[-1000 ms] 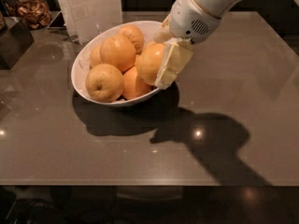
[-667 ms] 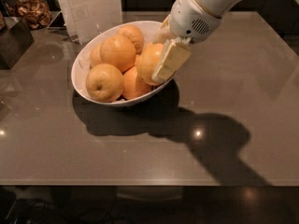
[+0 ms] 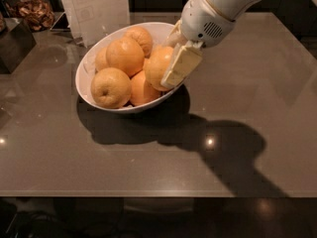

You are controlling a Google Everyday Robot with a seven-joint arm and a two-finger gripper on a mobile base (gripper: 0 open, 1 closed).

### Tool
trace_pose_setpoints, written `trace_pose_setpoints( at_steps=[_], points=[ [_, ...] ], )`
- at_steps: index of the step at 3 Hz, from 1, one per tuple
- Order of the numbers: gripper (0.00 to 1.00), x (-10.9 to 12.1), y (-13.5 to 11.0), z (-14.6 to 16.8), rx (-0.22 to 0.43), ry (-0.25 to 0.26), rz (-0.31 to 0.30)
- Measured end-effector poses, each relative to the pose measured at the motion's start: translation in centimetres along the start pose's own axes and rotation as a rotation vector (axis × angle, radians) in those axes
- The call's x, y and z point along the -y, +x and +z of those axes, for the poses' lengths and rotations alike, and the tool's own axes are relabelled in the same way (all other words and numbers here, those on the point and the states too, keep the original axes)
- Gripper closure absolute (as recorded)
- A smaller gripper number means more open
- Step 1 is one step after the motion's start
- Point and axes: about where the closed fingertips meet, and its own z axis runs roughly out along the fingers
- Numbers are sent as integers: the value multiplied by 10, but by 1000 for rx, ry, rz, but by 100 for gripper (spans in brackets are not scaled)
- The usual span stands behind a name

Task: Pick orange from white bowl

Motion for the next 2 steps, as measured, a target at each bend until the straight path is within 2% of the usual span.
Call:
trace_pose_setpoints(
  at_steps=[1, 2],
  points=[
    [60, 0, 1, -1, 0, -5, 9],
    [55, -1, 3, -2, 2, -11, 21]
  ],
)
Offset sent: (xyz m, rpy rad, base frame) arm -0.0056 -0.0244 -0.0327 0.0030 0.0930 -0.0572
